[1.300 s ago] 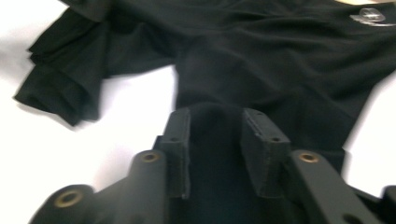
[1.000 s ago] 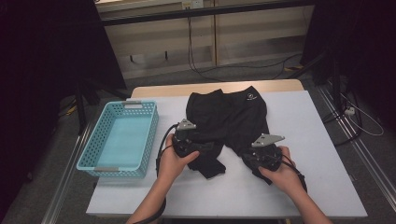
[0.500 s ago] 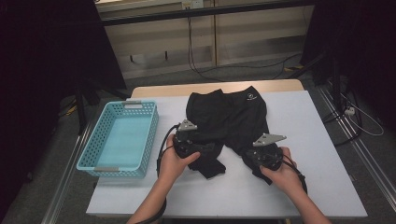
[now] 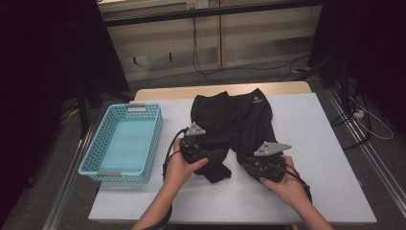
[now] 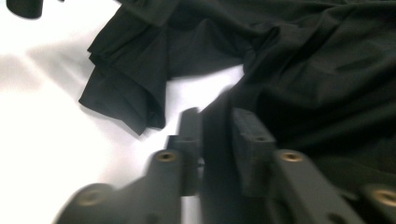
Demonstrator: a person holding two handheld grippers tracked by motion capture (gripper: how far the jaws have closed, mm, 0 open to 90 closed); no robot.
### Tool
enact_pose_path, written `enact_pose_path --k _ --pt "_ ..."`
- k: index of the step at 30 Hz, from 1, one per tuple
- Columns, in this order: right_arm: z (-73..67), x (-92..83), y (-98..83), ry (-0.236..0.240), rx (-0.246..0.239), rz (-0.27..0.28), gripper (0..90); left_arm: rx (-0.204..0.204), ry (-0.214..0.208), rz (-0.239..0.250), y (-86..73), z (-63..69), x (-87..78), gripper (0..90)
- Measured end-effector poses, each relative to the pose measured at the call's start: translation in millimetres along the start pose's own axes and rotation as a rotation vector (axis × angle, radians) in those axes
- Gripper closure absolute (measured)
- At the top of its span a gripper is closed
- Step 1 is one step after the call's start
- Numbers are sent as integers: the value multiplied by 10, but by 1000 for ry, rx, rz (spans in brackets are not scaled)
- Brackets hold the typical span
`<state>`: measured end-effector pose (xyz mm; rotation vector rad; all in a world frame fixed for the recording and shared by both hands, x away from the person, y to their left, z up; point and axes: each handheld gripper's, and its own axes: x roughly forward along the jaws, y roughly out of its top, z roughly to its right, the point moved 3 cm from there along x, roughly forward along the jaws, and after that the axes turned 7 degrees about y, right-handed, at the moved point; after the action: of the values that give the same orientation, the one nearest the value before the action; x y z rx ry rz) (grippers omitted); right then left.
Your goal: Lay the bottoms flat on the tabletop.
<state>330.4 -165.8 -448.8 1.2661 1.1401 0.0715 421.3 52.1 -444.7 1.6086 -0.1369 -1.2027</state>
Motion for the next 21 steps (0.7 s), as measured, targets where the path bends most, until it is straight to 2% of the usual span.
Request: enact_pose_path --k 3,4,9,11,15,19,21 --pt "118 -127 11 -34 31 53 569 2 -2 -4 -4 5 9 148" --pt "178 -179 12 -58 43 68 540 4 -1 -6 -7 6 11 150" --pt "595 -359 -126 -222 140 79 517 9 2 -11 -9 -5 12 158" --pt "747 -389 -212 -268 192 72 527 8 4 -12 -9 -7 14 162" --pt "925 -353 -311 -311 235 38 546 3 3 -16 -14 -14 29 164" --pt "977 -234 -359 -281 279 -6 587 3 4 -19 -24 -19 36 167" --pt "979 -185 -377 -291 263 -24 633 0 2 -18 -25 -21 33 167"
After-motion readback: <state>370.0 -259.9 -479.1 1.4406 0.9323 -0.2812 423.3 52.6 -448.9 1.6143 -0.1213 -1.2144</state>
